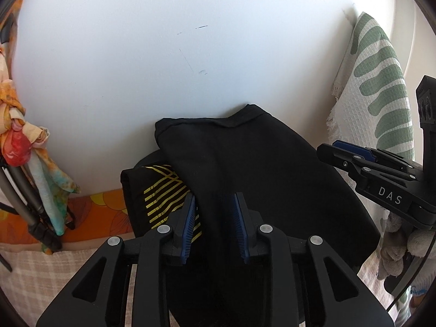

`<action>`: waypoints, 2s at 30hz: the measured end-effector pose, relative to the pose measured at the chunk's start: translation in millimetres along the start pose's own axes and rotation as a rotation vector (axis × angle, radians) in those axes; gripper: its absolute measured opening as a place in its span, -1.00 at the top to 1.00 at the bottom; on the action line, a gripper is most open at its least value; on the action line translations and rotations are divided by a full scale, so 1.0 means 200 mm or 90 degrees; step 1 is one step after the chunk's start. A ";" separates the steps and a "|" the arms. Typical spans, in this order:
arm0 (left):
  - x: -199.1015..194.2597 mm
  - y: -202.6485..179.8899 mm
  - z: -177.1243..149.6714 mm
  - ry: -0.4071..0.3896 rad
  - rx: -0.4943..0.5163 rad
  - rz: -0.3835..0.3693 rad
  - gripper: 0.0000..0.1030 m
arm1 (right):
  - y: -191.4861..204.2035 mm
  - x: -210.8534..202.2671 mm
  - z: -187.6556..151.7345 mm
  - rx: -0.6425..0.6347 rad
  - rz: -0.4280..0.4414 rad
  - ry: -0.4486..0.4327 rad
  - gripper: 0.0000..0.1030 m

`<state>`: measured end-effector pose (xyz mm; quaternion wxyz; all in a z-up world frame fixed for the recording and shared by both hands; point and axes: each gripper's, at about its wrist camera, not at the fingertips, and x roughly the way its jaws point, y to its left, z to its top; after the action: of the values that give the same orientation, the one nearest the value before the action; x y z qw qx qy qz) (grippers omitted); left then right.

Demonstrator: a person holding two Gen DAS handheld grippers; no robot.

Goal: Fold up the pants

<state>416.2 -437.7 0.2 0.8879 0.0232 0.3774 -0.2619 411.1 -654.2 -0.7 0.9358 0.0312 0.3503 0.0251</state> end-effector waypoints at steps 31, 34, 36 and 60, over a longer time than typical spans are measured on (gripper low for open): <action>-0.83 -0.16 -0.29 -0.056 0.046 -0.011 -0.32 | 0.28 -0.83 -0.33 0.009 -0.032 -0.072 -0.63; -0.95 -0.18 -0.36 -0.070 0.064 -0.012 -0.33 | 0.35 -0.93 -0.41 0.009 -0.029 -0.075 -0.77; -1.03 -0.19 -0.40 -0.080 0.075 -0.006 -0.48 | 0.40 -0.99 -0.46 0.008 -0.022 -0.081 -0.86; -1.48 0.06 -1.03 -0.096 0.050 0.018 -0.56 | 0.77 -1.34 -0.99 0.041 -0.082 -0.125 -0.99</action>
<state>115.2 -244.4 53.3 0.9158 0.0432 0.2987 -0.2650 74.0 -511.8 37.1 0.9637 0.0407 0.2591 -0.0492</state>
